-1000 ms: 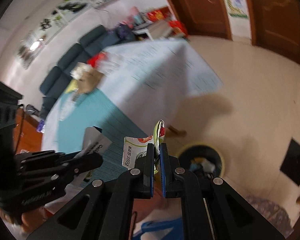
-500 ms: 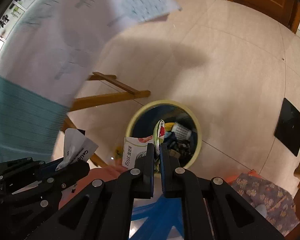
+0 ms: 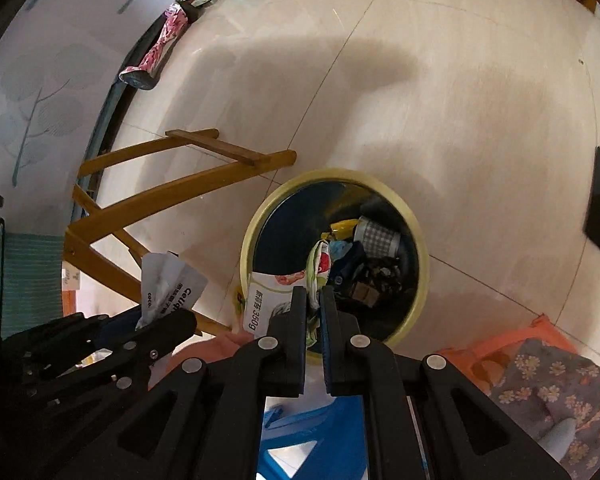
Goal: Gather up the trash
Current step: 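Open both grippers to drop the wrapper and packet into the bin, then move both tools back toward the table, then grasp the brown egg tray with the right gripper while the left gripper grasps the grey-white box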
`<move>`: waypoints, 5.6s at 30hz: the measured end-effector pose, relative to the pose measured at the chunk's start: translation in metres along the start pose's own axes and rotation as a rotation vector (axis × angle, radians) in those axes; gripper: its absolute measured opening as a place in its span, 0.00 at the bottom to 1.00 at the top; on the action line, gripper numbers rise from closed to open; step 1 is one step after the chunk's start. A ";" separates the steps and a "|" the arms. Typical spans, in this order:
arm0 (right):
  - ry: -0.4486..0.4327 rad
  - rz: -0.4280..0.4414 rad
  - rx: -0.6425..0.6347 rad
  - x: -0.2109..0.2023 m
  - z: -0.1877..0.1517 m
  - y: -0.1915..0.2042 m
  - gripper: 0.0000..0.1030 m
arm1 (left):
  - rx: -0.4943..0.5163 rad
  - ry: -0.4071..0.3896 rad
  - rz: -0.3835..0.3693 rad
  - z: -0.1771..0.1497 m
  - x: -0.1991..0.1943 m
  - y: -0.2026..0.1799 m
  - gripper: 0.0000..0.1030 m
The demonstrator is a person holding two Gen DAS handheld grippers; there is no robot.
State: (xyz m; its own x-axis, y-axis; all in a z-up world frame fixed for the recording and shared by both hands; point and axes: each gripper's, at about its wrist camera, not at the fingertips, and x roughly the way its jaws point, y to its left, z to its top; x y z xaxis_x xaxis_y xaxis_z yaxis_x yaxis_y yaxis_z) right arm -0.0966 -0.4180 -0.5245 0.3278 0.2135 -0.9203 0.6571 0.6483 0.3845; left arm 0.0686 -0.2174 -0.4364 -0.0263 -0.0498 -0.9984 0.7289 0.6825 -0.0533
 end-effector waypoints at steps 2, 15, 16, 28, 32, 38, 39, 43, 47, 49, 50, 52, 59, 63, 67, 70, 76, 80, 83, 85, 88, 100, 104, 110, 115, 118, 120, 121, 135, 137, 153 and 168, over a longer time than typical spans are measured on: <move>0.009 0.008 0.027 0.007 0.001 -0.005 0.10 | -0.016 0.011 -0.002 0.004 0.007 0.001 0.25; 0.028 -0.025 0.059 0.026 0.003 -0.014 0.34 | -0.100 0.011 -0.029 0.013 0.012 0.023 0.66; 0.031 -0.026 0.056 0.027 0.003 -0.013 0.34 | -0.110 0.011 -0.036 0.013 0.012 0.025 0.66; 0.023 -0.097 -0.009 0.022 -0.003 -0.005 0.36 | -0.119 0.013 -0.023 0.007 0.001 0.019 0.66; 0.006 -0.101 -0.010 0.009 -0.001 -0.006 0.36 | -0.122 0.015 -0.023 0.006 -0.004 0.017 0.66; -0.012 -0.131 -0.009 -0.015 -0.001 -0.006 0.36 | -0.136 0.017 -0.024 -0.001 -0.015 0.014 0.66; -0.014 -0.145 -0.011 -0.022 -0.002 -0.004 0.36 | -0.135 0.016 -0.025 -0.004 -0.018 0.013 0.66; -0.032 -0.159 -0.012 -0.048 -0.006 0.001 0.36 | -0.120 0.012 -0.047 -0.015 -0.032 0.007 0.66; -0.057 -0.167 0.004 -0.075 -0.012 0.002 0.36 | -0.108 0.003 -0.062 -0.031 -0.052 -0.001 0.66; -0.056 -0.174 0.029 -0.088 -0.017 0.000 0.36 | -0.091 -0.002 -0.071 -0.039 -0.063 -0.006 0.66; -0.052 -0.180 0.042 -0.095 -0.020 -0.001 0.36 | -0.083 -0.007 -0.074 -0.043 -0.068 -0.008 0.66; -0.048 -0.195 0.053 -0.106 -0.026 -0.001 0.36 | -0.065 -0.015 -0.079 -0.052 -0.081 -0.012 0.66; -0.105 -0.162 0.060 -0.167 -0.044 0.023 0.36 | 0.046 -0.074 -0.091 -0.082 -0.144 -0.027 0.66; -0.169 -0.114 0.038 -0.203 -0.053 0.051 0.36 | 0.106 -0.157 -0.091 -0.098 -0.197 -0.026 0.66; -0.219 -0.073 -0.002 -0.237 -0.062 0.083 0.36 | 0.115 -0.238 -0.077 -0.110 -0.247 -0.010 0.66; -0.251 -0.066 -0.045 -0.260 -0.067 0.107 0.36 | 0.084 -0.290 -0.078 -0.116 -0.279 0.010 0.66; -0.297 -0.050 -0.127 -0.301 -0.066 0.158 0.36 | 0.008 -0.383 -0.083 -0.130 -0.335 0.064 0.66; -0.319 -0.033 -0.216 -0.319 -0.054 0.205 0.36 | -0.049 -0.448 -0.045 -0.137 -0.367 0.101 0.66; -0.328 -0.014 -0.301 -0.328 -0.043 0.252 0.36 | -0.084 -0.499 -0.005 -0.142 -0.386 0.133 0.66; -0.330 0.000 -0.359 -0.331 -0.033 0.286 0.36 | -0.120 -0.526 0.016 -0.143 -0.398 0.153 0.66; -0.318 0.043 -0.417 -0.331 -0.017 0.332 0.37 | -0.178 -0.558 0.047 -0.142 -0.412 0.191 0.66; -0.234 0.100 -0.518 -0.259 0.068 0.467 0.62 | -0.433 -0.589 0.119 -0.125 -0.417 0.338 0.72; -0.170 0.088 -0.483 -0.218 0.095 0.490 0.73 | -0.486 -0.570 0.119 -0.115 -0.409 0.367 0.76; -0.120 0.068 -0.458 -0.171 0.117 0.506 0.83 | -0.548 -0.546 0.094 -0.094 -0.394 0.396 0.77; -0.110 -0.037 -0.532 -0.143 0.119 0.522 0.83 | -0.567 -0.519 0.066 -0.072 -0.379 0.406 0.78; -0.093 -0.046 -0.522 -0.135 0.119 0.515 0.80 | -0.566 -0.513 0.060 -0.059 -0.372 0.408 0.78; -0.097 -0.016 -0.505 -0.135 0.123 0.507 0.75 | -0.562 -0.512 0.059 -0.050 -0.370 0.406 0.78; -0.103 -0.015 -0.507 -0.134 0.125 0.505 0.75 | -0.561 -0.512 0.058 -0.047 -0.369 0.405 0.78; -0.147 -0.022 -0.616 -0.149 0.126 0.472 0.73 | -0.631 -0.412 -0.047 0.009 -0.330 0.406 0.83; -0.152 -0.024 -0.630 -0.149 0.124 0.471 0.73 | -0.648 -0.405 -0.061 0.018 -0.325 0.406 0.83; -0.166 0.015 -0.650 -0.155 0.114 0.462 0.73 | -0.696 -0.301 0.130 0.058 -0.282 0.382 0.90; -0.123 0.127 -0.565 -0.184 0.081 0.432 0.73 | -0.616 -0.398 0.168 0.017 -0.318 0.360 0.57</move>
State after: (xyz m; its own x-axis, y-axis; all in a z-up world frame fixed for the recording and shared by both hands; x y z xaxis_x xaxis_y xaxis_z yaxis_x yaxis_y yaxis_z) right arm 0.1816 -0.2361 -0.1829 0.4790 0.2505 -0.8413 0.1550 0.9192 0.3620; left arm 0.3514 0.0316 -0.1383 0.3858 -0.0891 -0.9183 0.1834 0.9829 -0.0183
